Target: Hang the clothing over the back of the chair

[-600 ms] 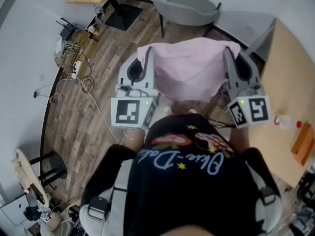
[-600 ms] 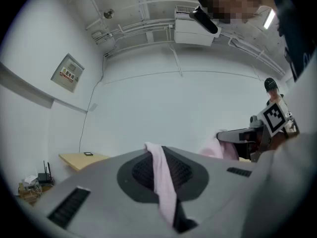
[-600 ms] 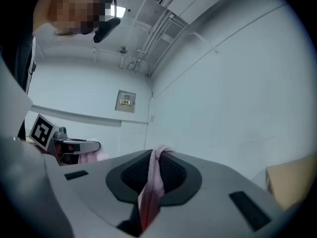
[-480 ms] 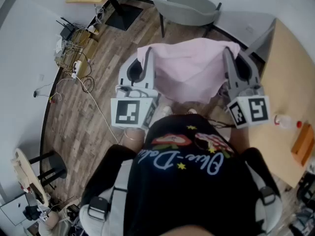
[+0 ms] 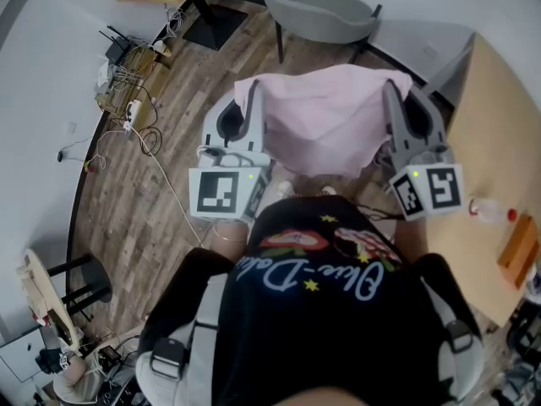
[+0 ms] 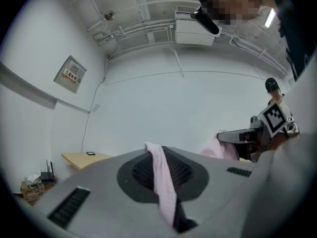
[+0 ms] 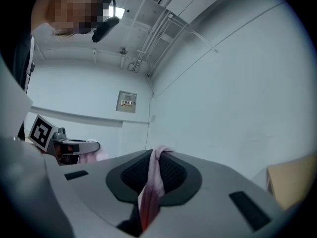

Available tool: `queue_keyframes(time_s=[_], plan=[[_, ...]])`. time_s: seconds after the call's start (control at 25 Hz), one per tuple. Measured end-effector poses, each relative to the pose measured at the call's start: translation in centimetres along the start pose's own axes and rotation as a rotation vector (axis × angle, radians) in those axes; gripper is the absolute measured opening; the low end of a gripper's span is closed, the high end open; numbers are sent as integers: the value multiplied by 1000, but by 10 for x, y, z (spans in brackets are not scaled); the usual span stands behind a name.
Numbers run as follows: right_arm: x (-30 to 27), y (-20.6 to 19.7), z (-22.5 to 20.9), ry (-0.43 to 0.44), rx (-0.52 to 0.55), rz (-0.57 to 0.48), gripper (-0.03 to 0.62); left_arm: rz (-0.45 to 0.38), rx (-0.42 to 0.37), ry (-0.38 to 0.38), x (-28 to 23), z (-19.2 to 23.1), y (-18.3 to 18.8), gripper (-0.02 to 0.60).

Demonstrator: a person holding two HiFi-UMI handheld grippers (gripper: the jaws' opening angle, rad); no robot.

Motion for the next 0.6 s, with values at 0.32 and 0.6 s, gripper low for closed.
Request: queue_keyframes(time_s=[0.32,0.6], plan=[[10,3,-14,8,-2,-3,32,-10,7,14,-1,-18,1,8],[20,4,-31,24,8,0,32,-18,-8,12,-5,-40,1,8]])
Point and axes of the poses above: the fingertips, and each gripper's own axes: x backward along the fingers, z to its left, y out of its top, the point moved 6 cm from there along x, backward along the fingers, and after that the axes turned 7 degrees about y, right-handed, at the moved point
